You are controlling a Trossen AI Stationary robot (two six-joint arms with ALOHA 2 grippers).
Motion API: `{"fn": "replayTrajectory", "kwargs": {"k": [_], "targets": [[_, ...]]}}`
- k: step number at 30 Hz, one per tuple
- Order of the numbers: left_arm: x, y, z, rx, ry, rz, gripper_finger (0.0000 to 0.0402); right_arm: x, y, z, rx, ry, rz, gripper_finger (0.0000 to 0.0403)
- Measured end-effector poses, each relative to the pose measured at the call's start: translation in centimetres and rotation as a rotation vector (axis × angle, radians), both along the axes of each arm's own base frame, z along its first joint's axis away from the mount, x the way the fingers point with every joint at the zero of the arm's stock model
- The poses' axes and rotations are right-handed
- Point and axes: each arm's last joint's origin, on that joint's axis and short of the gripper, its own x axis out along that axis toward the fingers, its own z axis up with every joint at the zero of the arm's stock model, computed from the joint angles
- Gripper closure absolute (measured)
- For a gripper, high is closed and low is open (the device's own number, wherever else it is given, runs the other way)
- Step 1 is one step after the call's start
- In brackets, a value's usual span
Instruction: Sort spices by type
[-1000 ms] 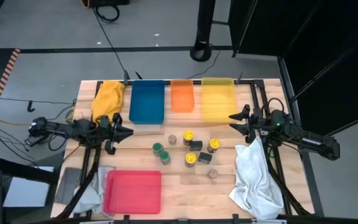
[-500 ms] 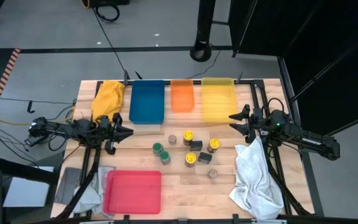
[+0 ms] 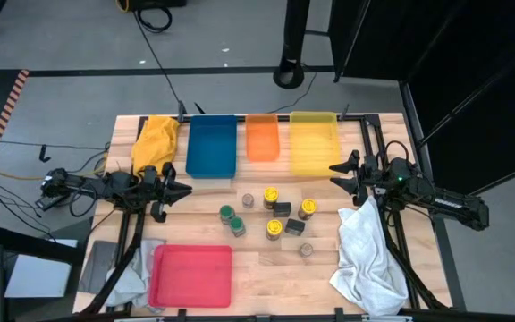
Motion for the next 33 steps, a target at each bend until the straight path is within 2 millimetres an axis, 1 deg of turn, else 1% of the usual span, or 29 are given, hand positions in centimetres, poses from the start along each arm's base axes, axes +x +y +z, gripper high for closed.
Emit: {"fn": "replayTrajectory", "kwargs": {"k": [19,23,25,30,33], "targets": [[0.0,0.0,0.0,-0.001,-0.001,0.0,0.0346,0.0,0.0,0.0,0.015,-0.006,0.001,0.0176],[0.0,0.0,0.0,0.0,0.0,0.0,0.0346,0.0,0.0,0.4,0.134,-0.056,0.015,0.0176],[0.0,0.0,0.0,0.0,0.0,0.0,0.0346,-0.1,0.0,0.6,0.151,-0.079,0.019,0.0176],[0.0,0.0,0.0,0.001,-0.005,0.0,0.0346,-0.2,0.1,1.5,0.121,-0.165,0.018,0.0176],[0.0,0.0,0.2,0.034,-0.023,0.007,0.0346,-0.4,0.1,2.0,0.071,-0.213,0.015,0.0176]]}}
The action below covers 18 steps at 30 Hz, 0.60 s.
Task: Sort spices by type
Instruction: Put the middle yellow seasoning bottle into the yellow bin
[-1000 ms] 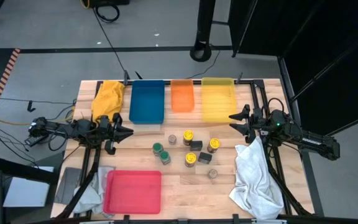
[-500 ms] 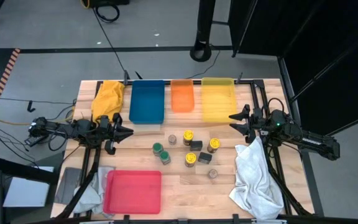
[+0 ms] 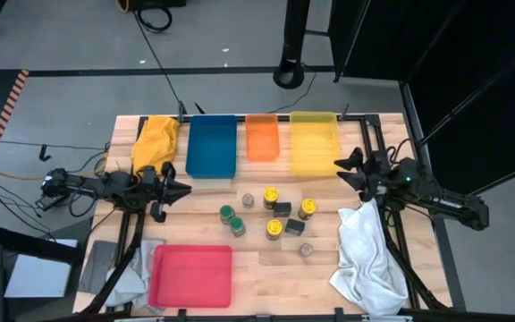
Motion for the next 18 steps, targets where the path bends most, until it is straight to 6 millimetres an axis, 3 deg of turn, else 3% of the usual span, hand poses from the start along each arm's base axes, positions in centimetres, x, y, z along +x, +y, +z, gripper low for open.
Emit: {"fn": "replayTrajectory", "kwargs": {"k": [11,15,18], "targets": [[-0.2,0.1,0.8,0.018,-0.086,0.021,0.0346,-0.4,-0.5,0.8,-0.143,-0.039,-0.261,0.0176],[-0.3,0.1,1.2,0.005,-0.123,0.038,0.0346,-1.1,-0.3,3.8,-0.2,-0.004,-0.297,0.0176],[-0.3,0.2,1.3,-0.023,-0.135,0.032,0.0346,-1.9,0.0,6.6,-0.22,0.125,-0.3,0.0176]]}}
